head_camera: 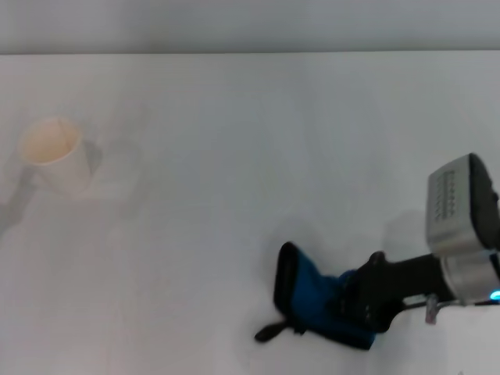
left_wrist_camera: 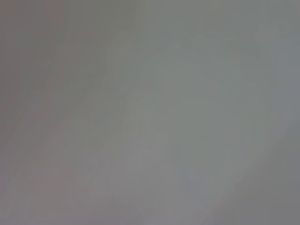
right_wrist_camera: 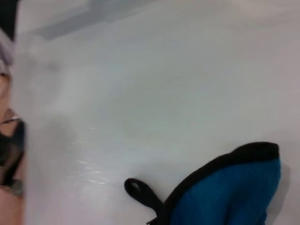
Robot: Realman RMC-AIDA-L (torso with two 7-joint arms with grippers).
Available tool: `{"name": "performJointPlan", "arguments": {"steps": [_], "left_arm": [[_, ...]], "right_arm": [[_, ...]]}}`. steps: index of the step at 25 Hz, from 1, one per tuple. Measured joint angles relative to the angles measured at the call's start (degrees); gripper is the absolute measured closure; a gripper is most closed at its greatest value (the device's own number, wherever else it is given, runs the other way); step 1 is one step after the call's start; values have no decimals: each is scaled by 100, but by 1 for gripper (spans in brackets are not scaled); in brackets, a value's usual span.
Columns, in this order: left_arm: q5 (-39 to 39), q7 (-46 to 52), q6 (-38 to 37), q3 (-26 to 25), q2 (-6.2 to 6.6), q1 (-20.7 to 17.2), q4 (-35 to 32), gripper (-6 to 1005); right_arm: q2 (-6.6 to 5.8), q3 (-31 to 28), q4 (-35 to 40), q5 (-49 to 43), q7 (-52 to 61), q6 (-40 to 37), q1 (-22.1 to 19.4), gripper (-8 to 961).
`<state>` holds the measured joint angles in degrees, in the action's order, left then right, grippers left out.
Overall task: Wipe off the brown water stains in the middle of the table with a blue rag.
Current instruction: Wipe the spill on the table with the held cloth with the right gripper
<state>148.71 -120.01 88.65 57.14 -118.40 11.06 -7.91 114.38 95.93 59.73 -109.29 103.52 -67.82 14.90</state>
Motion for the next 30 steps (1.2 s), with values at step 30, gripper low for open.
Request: {"name": "performJointPlan", "arguments": {"steps": [30], "left_arm": [[27,22,-163,-1,-17,167,-158,126]], "right_arm": [[32,321,246,57,-28,-695,101,872]]}}
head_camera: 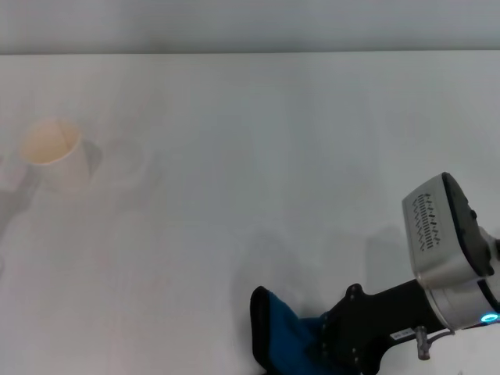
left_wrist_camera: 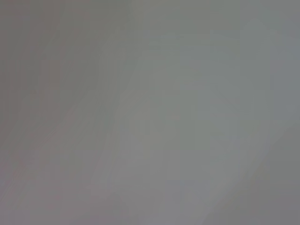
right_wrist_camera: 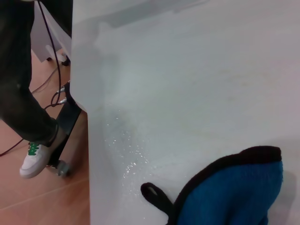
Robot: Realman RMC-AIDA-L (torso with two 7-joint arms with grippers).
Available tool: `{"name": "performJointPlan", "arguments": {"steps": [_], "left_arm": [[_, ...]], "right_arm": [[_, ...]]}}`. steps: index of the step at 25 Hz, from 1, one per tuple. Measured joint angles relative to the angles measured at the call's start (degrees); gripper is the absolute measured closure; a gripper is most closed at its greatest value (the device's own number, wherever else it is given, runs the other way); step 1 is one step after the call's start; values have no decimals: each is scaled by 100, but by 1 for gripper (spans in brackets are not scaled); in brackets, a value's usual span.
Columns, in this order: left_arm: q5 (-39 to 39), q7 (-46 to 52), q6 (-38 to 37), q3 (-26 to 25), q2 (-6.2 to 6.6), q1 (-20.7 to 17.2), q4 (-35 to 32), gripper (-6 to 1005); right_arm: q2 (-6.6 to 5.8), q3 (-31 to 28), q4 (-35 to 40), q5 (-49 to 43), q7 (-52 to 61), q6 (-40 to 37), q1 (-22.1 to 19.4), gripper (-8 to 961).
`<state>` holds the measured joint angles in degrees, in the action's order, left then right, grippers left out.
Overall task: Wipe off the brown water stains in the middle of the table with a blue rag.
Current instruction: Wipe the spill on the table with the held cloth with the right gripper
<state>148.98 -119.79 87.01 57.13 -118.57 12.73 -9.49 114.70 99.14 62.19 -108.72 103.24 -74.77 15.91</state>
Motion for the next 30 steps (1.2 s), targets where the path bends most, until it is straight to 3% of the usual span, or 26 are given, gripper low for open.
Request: {"name": "performJointPlan", "arguments": {"steps": [5,11,23,30], "left_arm": [[0,0,-1,0,1,42,1,127],[-9,-2,-34,0,-3,70,2,126],[-27,-3,-18,33,-9,57,1,127],[-39,48,12,44,-15,35,0,126]], "right_arm": [[28,499,-11,215,-19,355,165,872],[44,1123,-7,248,-42,1515,334,872],[43,1087,-231,238,-57,3303,356,872],[37,927,-342,336,-43,3361,363,871]]}}
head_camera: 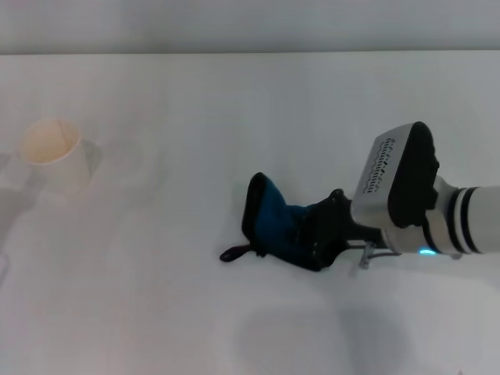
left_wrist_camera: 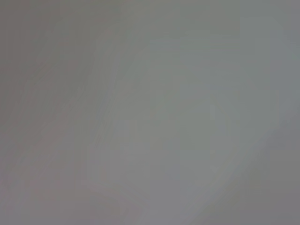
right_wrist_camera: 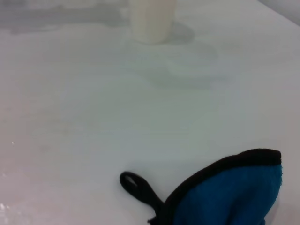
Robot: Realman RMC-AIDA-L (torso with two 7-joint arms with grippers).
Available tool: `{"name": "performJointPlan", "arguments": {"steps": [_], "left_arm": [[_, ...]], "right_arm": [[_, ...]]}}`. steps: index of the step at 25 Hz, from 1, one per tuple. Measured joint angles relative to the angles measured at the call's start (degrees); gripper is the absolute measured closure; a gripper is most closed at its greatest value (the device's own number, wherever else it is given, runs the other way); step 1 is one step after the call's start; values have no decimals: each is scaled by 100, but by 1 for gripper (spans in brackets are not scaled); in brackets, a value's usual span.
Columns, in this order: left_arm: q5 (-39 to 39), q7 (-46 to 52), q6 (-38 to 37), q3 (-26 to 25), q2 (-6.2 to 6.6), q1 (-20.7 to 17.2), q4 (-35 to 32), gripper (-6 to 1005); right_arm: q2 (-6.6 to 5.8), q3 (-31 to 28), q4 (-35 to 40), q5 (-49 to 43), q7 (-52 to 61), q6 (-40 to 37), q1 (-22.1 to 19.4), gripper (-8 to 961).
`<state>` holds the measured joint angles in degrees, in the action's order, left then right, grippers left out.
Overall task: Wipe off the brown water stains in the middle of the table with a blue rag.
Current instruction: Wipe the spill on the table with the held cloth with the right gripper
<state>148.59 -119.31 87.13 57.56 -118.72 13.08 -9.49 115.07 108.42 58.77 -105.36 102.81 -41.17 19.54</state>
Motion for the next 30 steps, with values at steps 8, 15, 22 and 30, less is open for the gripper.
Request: {"name": "performJointPlan", "arguments": {"steps": [8,15,22,30], "left_arm": [[-6,4,43,10,-11,-12,36,126],[-6,4,138,11,-10,-39,62,127],[-6,4,138,9,-7,-62,71,126],[-6,4,138,-16,4,-135,42,127]], "right_arm": [[39,1014,16,582,27,229,400,871],[51,672,-97,655,175,304,474,871],[-12,-564,-326,530,199,-57,366,872],[-23,-1594,-223,-684,791,-787,114,872]]}}
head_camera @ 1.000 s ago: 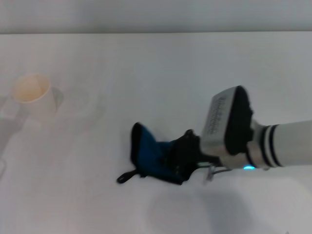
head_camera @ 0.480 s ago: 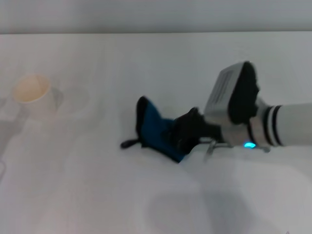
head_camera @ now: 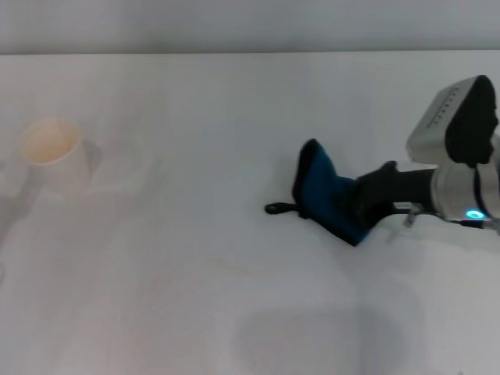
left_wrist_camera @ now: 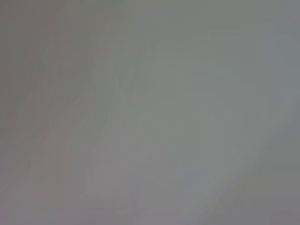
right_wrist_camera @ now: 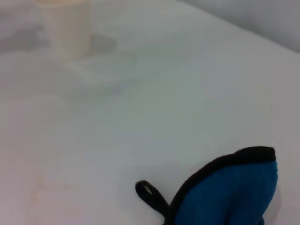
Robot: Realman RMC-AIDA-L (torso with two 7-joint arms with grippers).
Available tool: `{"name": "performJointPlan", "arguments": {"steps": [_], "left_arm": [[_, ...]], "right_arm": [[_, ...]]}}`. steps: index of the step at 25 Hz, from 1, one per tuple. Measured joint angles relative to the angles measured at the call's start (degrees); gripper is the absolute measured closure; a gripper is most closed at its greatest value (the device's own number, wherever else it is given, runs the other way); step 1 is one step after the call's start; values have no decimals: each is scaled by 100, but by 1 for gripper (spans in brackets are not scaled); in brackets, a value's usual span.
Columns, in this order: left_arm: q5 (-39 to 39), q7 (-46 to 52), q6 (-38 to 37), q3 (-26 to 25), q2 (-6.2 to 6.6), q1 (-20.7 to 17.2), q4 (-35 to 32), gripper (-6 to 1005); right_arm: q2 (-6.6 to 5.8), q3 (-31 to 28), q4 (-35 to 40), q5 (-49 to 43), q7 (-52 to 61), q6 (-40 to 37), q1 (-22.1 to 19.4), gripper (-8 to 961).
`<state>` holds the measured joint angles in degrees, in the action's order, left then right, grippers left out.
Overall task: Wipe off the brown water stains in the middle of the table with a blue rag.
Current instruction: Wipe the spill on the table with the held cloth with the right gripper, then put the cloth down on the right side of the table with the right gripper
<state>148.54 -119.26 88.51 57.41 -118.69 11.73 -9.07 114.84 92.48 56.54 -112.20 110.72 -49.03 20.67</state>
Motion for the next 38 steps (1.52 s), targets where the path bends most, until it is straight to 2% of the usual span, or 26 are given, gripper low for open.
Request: {"name": "performJointPlan", "arguments": {"steps": [8,12,15,33,38], "left_arm": [[34,-14,-31,-11,19,-40,-22,126],[36,-27,-41,-11,21,7,-25,127],[41,-33,-44,-10,17,25,-31,127],[44,-34,-45,-19,-7,104,-33,126],[44,-36,-24,-19,-6,104,-33,126]], "right_arm": [[-4,-848,659,-1572,1517,-1288,1,871],[0,-1156,929,-1804,1825,-1967,59,871],[12,-1241,1049,-1797,1932,-2203,117,867],[98,-1058,536,-1795,2295,-1803,485,842],[105,-766,534,-1704,2292,-1700,496,835]]}}
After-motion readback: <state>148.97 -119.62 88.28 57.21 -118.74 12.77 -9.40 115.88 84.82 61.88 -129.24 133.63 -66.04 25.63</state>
